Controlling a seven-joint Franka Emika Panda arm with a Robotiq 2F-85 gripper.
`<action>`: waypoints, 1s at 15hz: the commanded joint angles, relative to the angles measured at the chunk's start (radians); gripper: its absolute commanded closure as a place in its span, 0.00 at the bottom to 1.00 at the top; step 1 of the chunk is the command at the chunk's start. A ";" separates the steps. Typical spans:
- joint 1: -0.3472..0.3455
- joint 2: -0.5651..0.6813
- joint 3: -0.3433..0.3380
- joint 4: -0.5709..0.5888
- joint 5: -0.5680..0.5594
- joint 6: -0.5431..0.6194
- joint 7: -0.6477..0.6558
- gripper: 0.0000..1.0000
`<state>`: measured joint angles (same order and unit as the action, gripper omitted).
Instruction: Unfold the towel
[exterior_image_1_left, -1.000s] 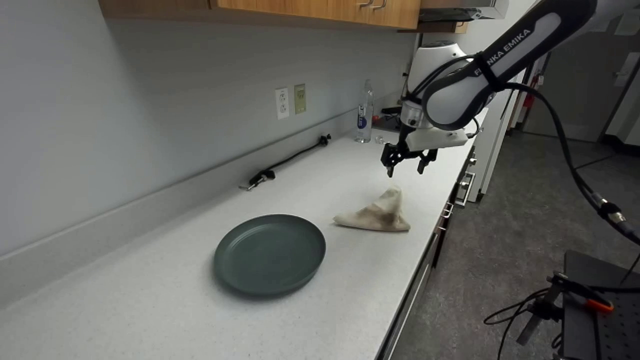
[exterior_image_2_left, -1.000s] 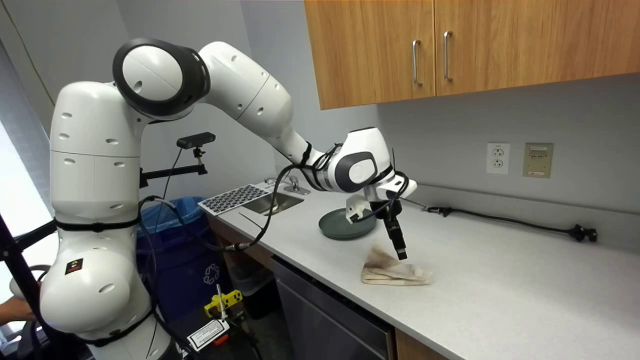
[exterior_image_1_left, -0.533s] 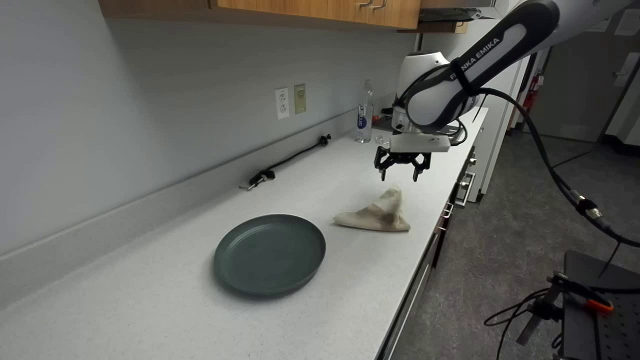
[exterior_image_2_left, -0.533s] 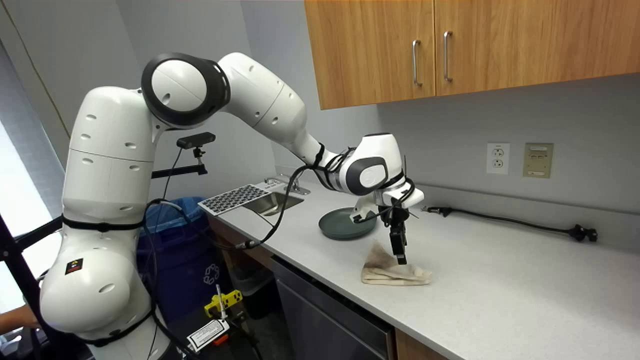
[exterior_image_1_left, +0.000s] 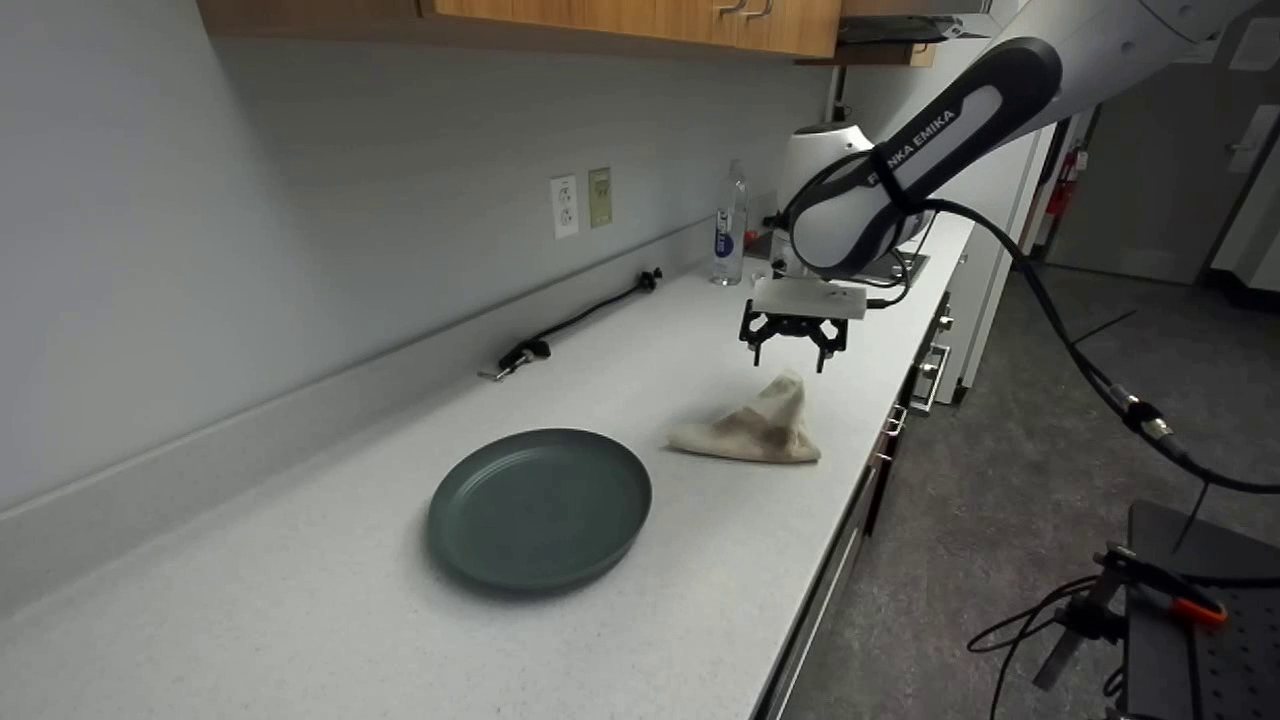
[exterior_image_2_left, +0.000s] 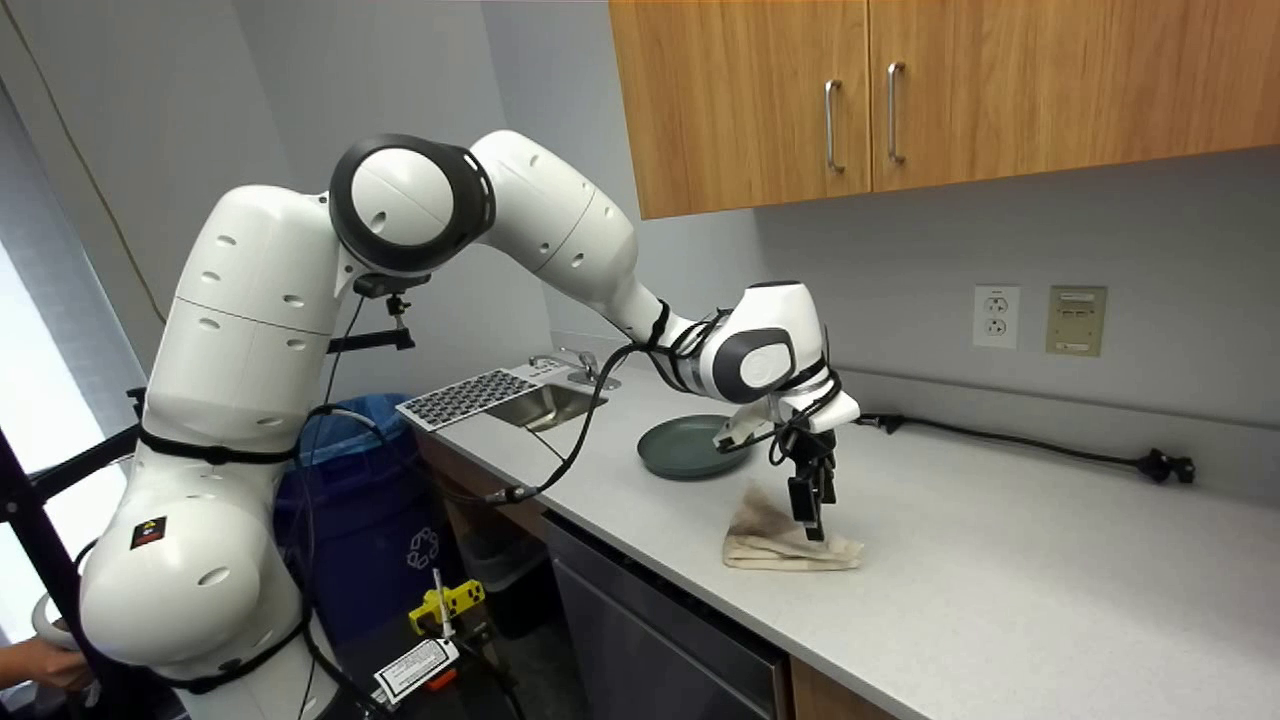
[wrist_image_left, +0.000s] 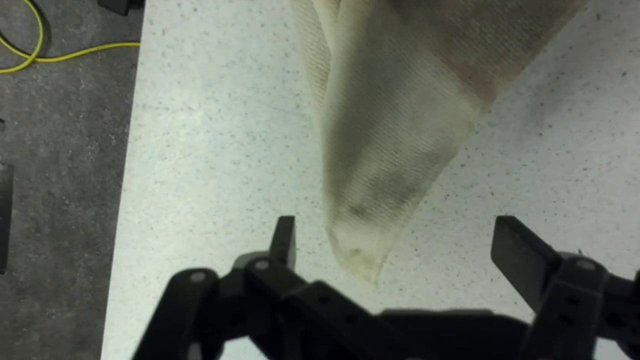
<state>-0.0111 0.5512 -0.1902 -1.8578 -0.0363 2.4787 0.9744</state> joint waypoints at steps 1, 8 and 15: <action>0.012 0.048 -0.024 0.049 0.016 -0.023 0.047 0.00; 0.013 0.087 -0.026 0.073 0.019 -0.025 0.083 0.07; 0.017 0.090 -0.034 0.072 0.010 -0.017 0.100 0.63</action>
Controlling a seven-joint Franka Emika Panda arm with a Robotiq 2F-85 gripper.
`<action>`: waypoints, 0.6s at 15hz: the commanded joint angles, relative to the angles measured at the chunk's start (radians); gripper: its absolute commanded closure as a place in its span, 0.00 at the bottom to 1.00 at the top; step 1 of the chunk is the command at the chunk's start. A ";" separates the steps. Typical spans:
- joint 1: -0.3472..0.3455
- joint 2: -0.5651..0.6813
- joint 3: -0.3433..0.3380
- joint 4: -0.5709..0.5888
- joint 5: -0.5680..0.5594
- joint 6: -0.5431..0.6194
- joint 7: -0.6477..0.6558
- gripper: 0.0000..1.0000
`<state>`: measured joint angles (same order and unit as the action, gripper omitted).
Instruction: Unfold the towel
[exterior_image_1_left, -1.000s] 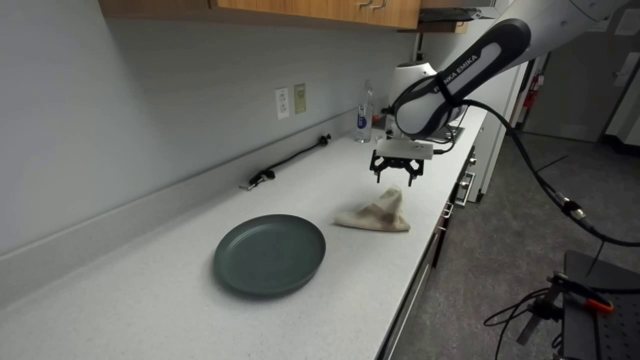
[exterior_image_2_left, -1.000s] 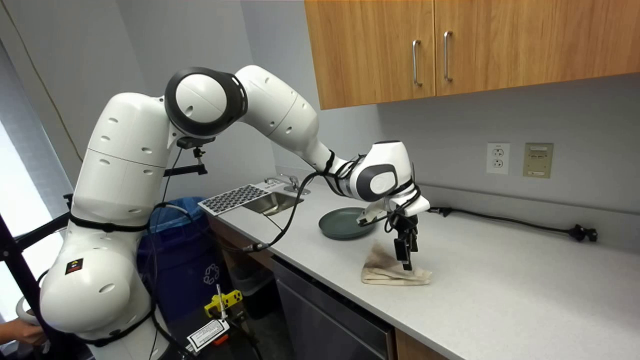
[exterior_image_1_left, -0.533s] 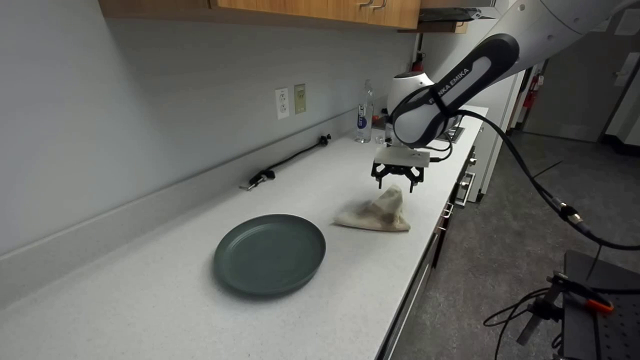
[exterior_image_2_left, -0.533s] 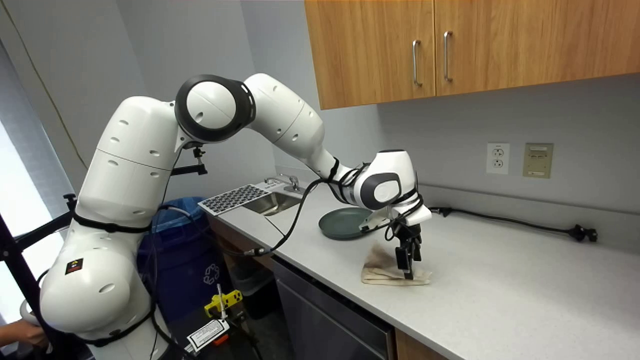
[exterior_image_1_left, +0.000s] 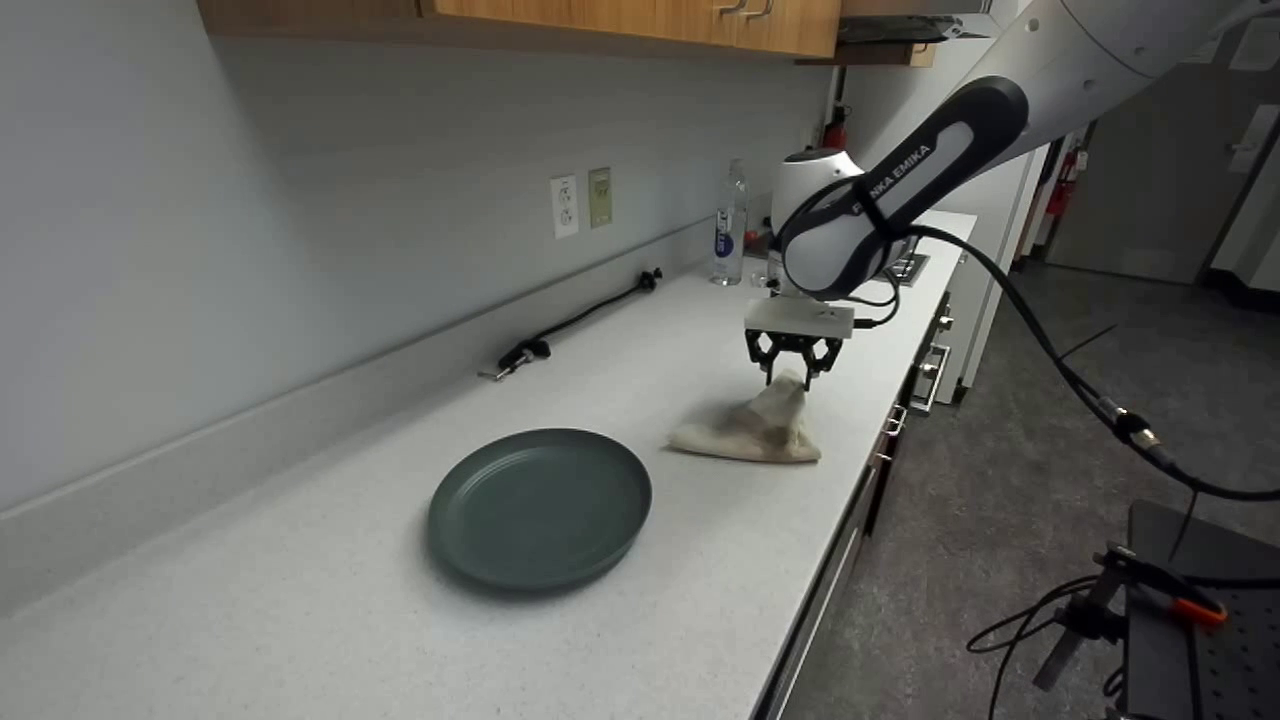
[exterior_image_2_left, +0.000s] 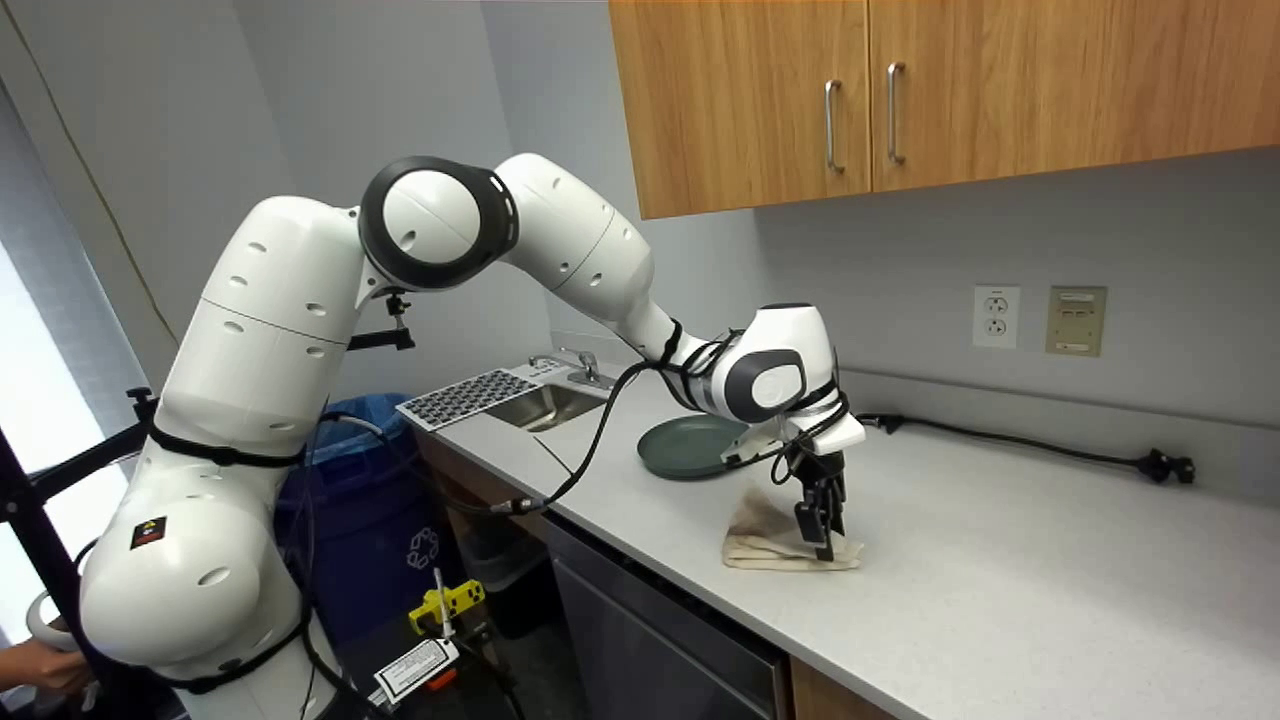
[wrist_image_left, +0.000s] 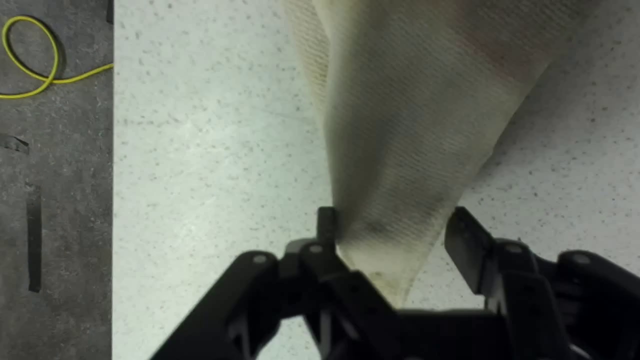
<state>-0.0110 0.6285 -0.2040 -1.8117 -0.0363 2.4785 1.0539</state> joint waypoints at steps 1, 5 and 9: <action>0.018 0.012 -0.021 0.024 0.008 -0.015 0.024 0.72; 0.037 0.004 -0.036 0.014 -0.012 -0.004 0.050 0.99; 0.102 -0.023 -0.089 -0.018 -0.092 0.059 0.103 0.99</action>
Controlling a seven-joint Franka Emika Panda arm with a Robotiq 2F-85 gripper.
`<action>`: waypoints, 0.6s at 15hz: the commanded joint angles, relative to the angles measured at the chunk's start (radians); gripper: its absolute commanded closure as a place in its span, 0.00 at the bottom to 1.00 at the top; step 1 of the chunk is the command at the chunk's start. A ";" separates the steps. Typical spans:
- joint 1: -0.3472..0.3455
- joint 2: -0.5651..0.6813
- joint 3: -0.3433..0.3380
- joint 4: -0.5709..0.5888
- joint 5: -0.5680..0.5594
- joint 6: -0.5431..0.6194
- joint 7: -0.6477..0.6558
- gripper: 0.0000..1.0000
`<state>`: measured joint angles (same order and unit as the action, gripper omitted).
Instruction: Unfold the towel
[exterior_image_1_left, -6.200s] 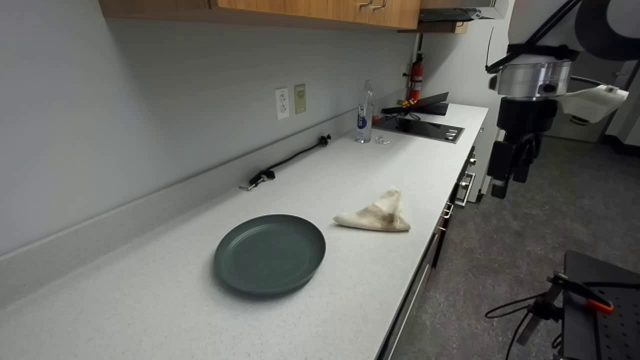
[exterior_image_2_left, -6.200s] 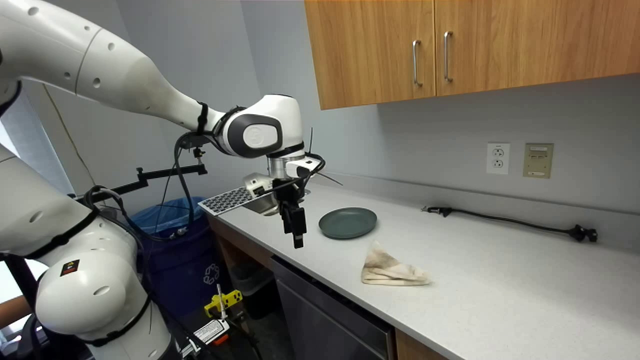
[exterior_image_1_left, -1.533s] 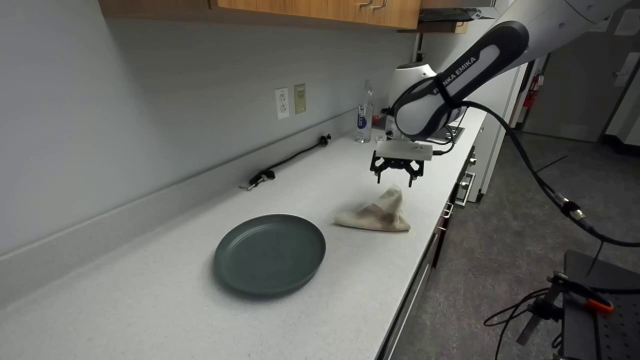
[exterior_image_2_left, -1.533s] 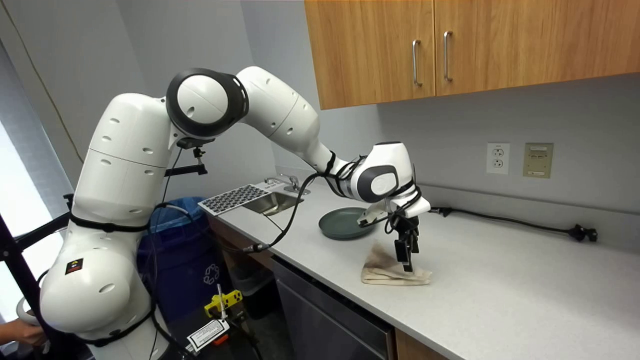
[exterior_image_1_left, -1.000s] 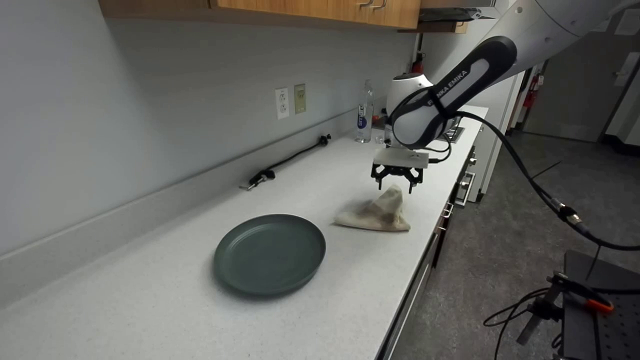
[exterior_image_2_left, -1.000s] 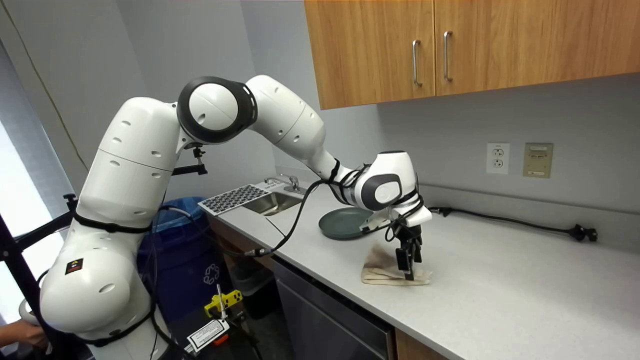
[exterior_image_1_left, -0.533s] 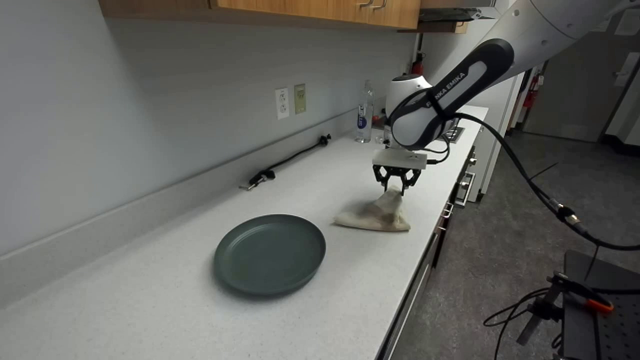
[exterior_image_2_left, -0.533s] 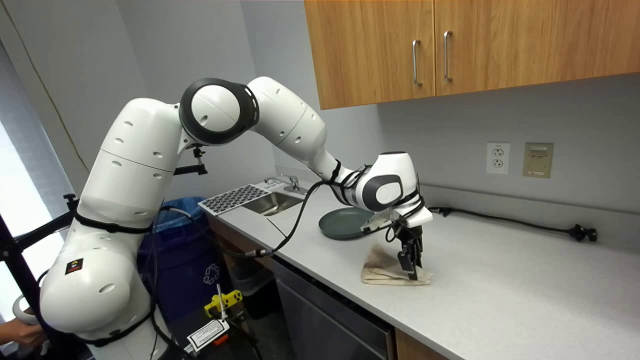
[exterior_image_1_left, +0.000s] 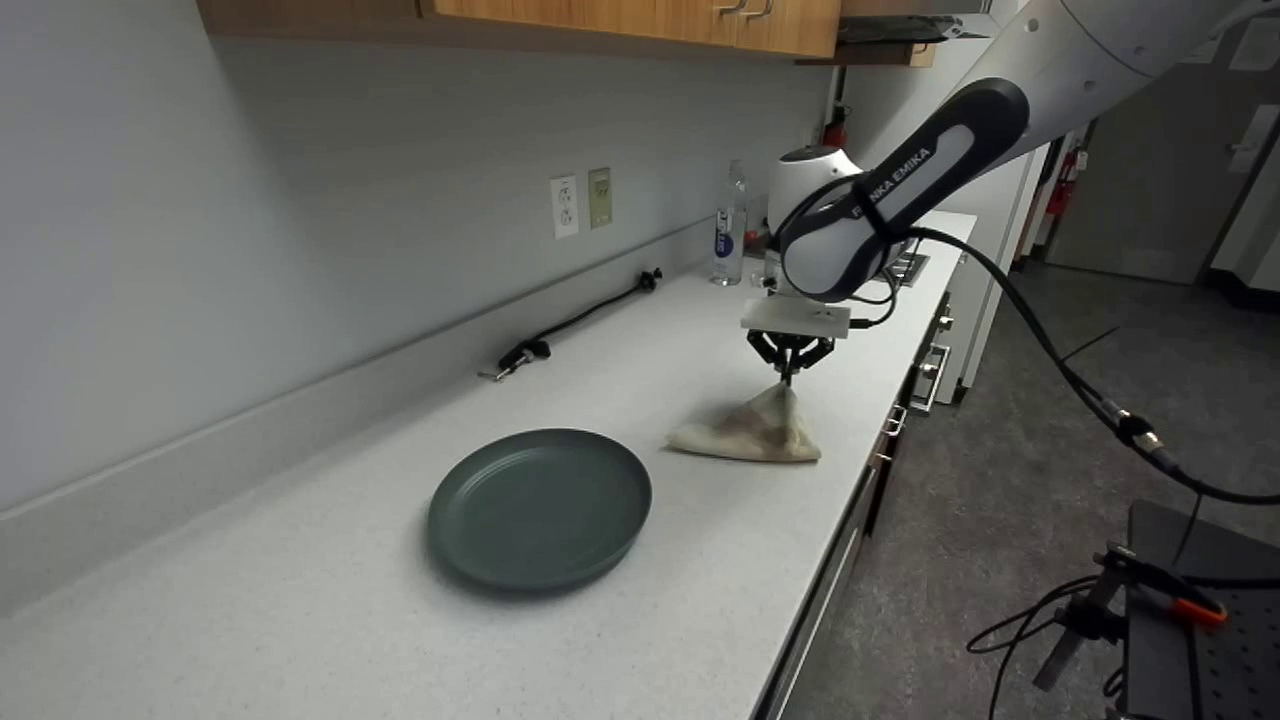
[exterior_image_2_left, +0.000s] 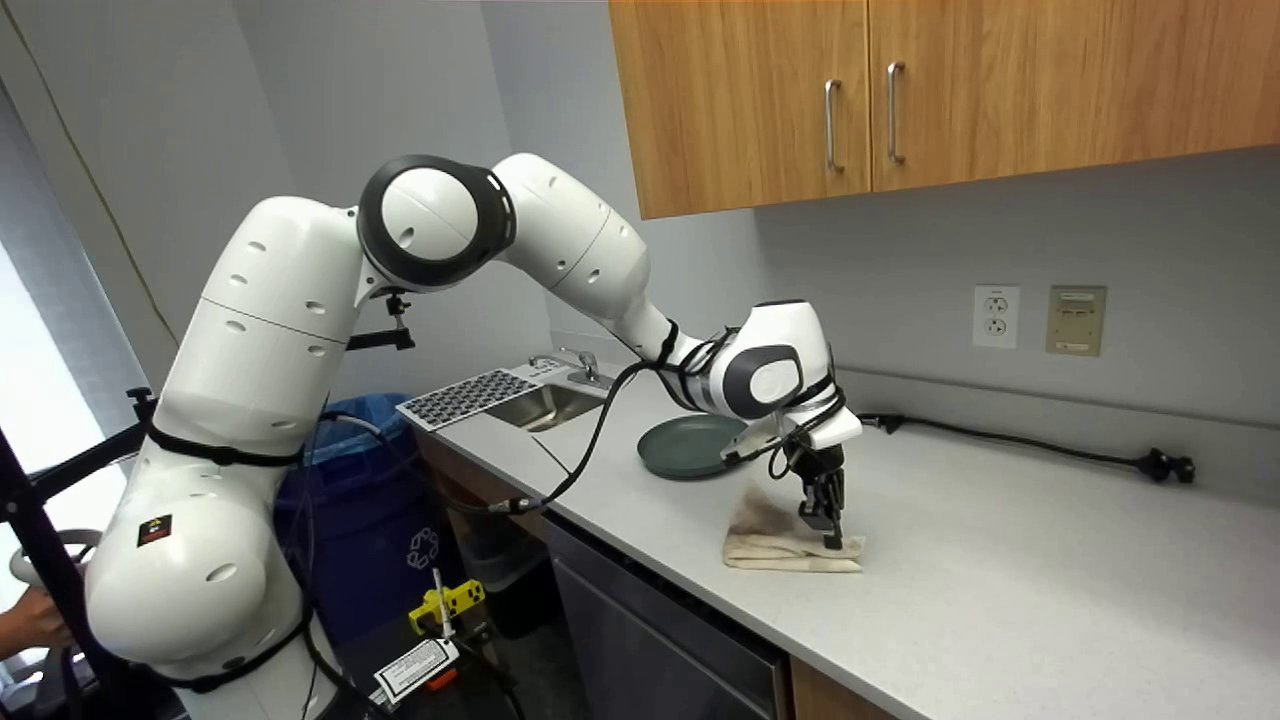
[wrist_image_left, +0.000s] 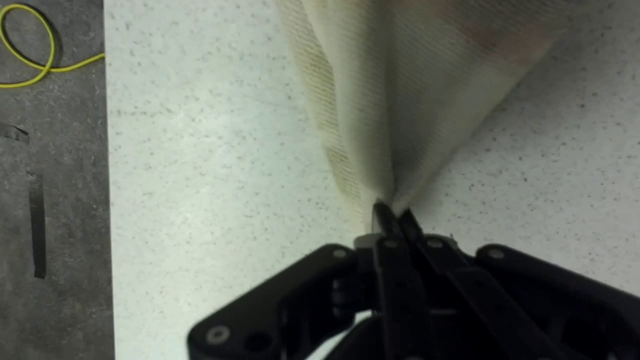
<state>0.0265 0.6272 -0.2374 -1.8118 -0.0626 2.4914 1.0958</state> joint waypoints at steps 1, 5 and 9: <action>0.089 -0.030 -0.079 -0.024 -0.104 0.075 0.085 0.99; 0.218 -0.059 -0.214 -0.031 -0.300 0.199 0.234 0.99; 0.346 -0.053 -0.377 -0.007 -0.517 0.300 0.440 0.99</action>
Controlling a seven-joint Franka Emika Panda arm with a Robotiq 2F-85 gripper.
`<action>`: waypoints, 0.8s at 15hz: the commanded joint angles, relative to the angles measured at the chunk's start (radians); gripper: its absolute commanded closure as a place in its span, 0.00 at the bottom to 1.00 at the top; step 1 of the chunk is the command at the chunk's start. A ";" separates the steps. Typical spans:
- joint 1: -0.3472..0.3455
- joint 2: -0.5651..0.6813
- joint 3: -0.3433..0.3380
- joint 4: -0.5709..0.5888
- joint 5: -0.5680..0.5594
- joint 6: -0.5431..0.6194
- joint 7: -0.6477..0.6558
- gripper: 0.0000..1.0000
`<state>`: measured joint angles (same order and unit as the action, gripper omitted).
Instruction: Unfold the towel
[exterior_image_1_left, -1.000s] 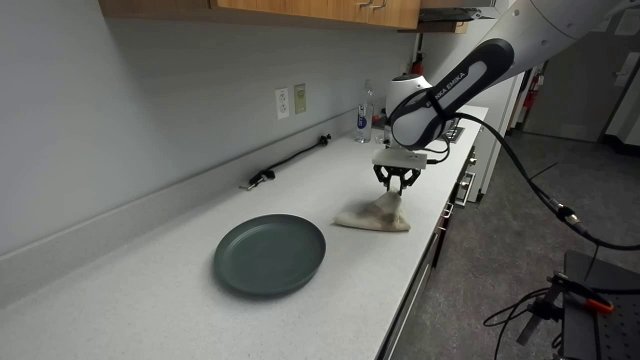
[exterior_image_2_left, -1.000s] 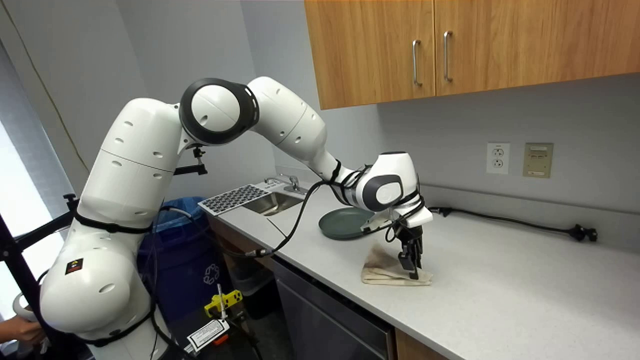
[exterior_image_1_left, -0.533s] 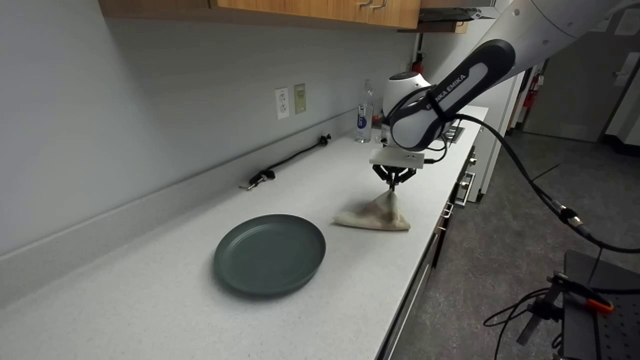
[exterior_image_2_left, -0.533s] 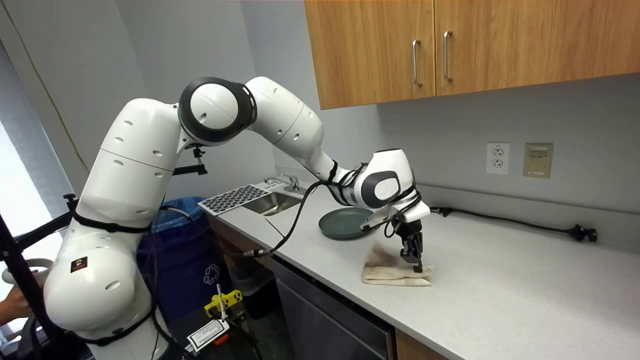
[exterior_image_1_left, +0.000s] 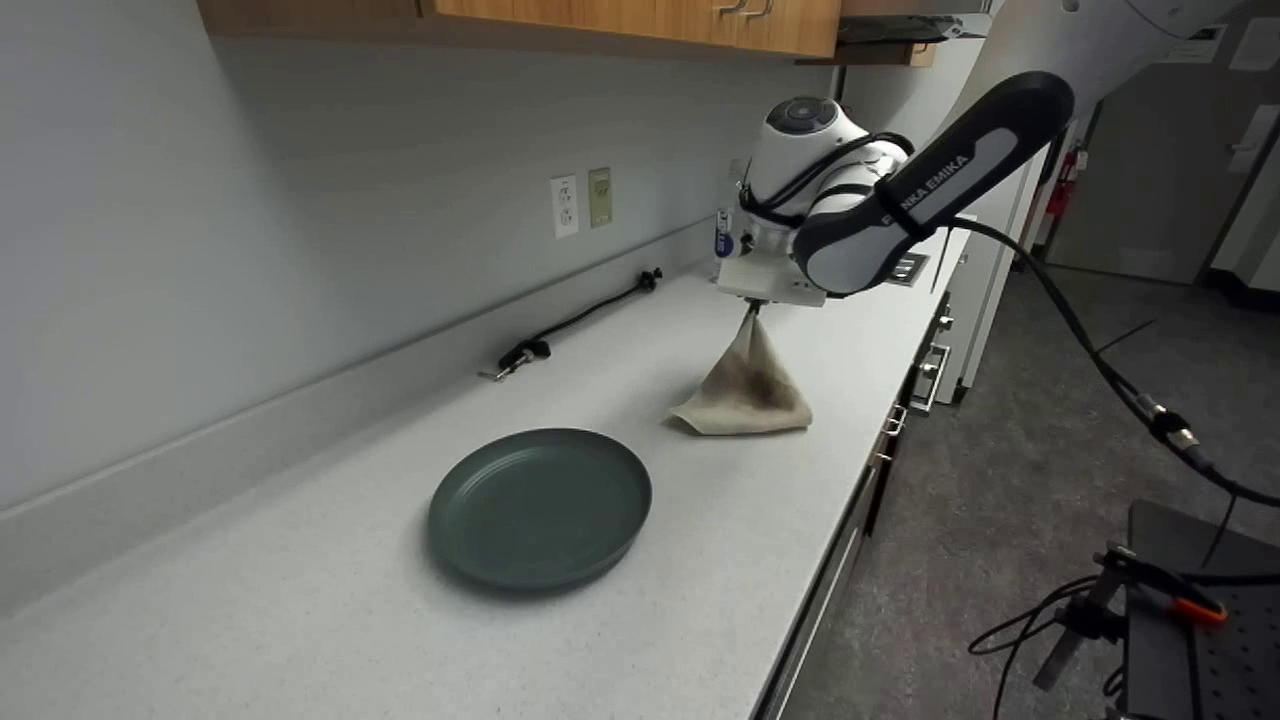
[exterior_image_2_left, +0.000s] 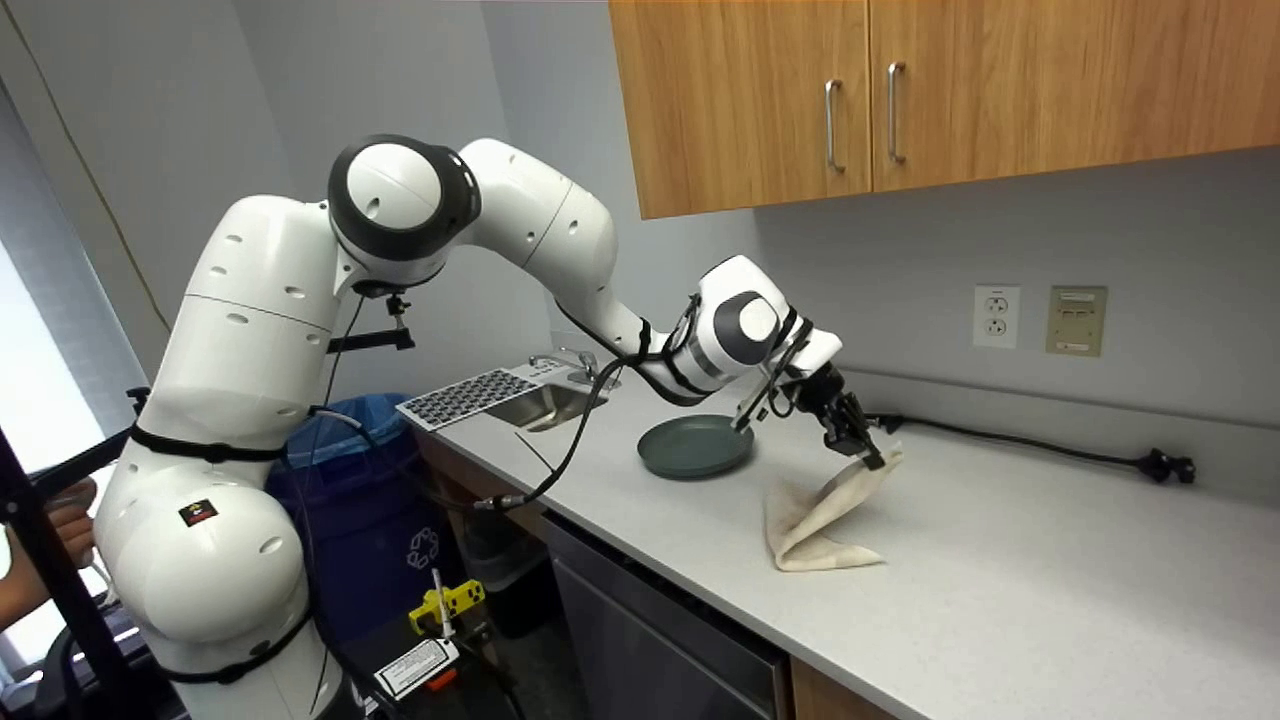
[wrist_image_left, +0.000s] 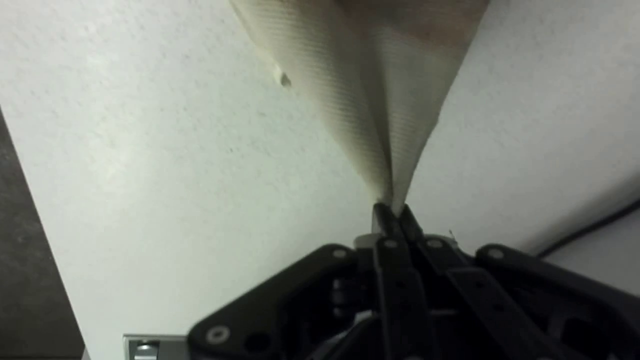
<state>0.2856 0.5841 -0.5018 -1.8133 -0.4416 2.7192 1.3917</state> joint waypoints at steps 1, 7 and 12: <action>0.121 -0.001 -0.159 0.001 -0.192 0.099 0.209 0.99; 0.342 0.106 -0.484 0.043 -0.425 0.252 0.626 0.99; 0.383 0.057 -0.477 -0.055 -0.420 0.318 0.626 0.99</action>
<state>0.6675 0.6759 -1.0100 -1.8154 -0.8580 2.9959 2.0411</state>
